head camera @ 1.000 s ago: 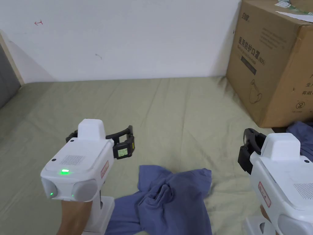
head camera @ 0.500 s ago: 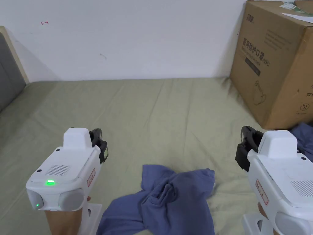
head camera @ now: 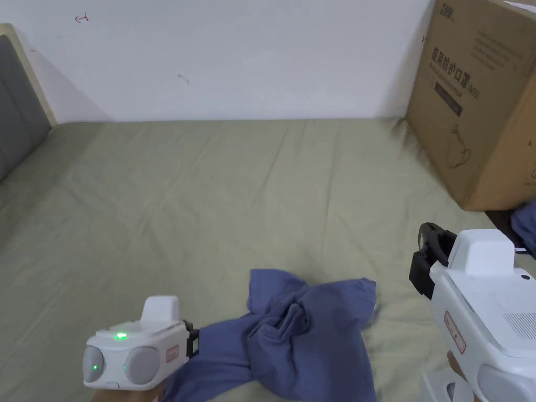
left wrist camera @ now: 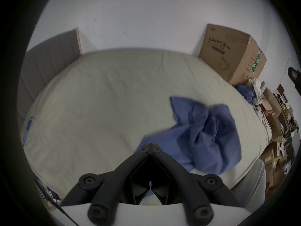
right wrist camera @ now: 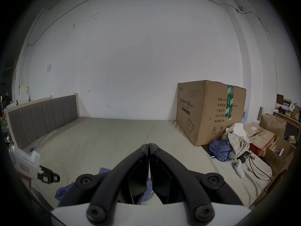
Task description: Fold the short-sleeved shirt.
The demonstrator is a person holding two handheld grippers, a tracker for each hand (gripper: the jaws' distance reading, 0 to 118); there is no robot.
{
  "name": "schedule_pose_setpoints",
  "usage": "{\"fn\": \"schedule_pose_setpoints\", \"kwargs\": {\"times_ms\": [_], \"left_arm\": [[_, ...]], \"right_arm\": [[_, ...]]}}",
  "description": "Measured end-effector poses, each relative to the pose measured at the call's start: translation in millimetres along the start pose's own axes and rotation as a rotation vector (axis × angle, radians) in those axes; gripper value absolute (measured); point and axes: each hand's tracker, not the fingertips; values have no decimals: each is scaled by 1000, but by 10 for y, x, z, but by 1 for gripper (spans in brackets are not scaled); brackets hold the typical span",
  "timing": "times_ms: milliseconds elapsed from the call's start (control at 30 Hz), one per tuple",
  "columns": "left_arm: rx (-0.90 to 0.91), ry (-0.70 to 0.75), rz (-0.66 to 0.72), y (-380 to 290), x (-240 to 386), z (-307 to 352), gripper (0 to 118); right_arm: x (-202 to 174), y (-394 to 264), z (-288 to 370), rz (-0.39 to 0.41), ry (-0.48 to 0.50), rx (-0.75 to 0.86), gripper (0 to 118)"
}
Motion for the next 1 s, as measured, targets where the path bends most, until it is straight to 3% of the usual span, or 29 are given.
{"fn": "schedule_pose_setpoints", "kwargs": {"times_ms": [67, 133, 200, 300, 333, 467, 567, 600, 633, 700, 867, 933, 1000], "left_arm": [[-30, 13, 3, -131, -30, -80, 0], [-39, 18, 14, -258, -63, -113, 24], [-77, 25, 33, -325, -104, -156, 38], [-126, 79, 76, -429, -150, -230, 92], [-116, 88, 78, -439, -159, -256, 95], [-143, 134, 93, -487, -169, -430, 94], [-183, 80, 83, -543, -151, -553, 59], [-174, 97, 79, -565, -116, -554, 56], [-155, 114, 53, -574, -76, -498, 45], [-137, 76, 33, -557, -38, -458, 4], [-68, 32, 97, -447, -79, -310, 3], [-24, -1, 116, -376, -105, -211, 3], [2, -10, 116, -308, -110, -108, 3]], "right_arm": [[-12, -30, -21, 1, 3, -8, 0], [-21, -56, -40, 2, 7, -18, 0], [-35, -90, -60, 3, 11, -26, 0], [-52, -143, -108, 4, 20, -45, 0], [-58, -162, -127, 5, 22, -51, 0], [-72, -232, -208, 5, 31, -77, 0], [-57, -292, -294, -2, 32, -104, 0], [-43, -315, -327, -8, 33, -114, 0], [-26, -339, -368, -16, 36, -129, 0], [10, -388, -468, -25, 33, -164, 0], [119, -586, -994, -42, 39, -341, 6], [155, -702, -1299, -37, 46, -429, 39], [172, -836, -1597, -34, 51, -507, 88]]}}
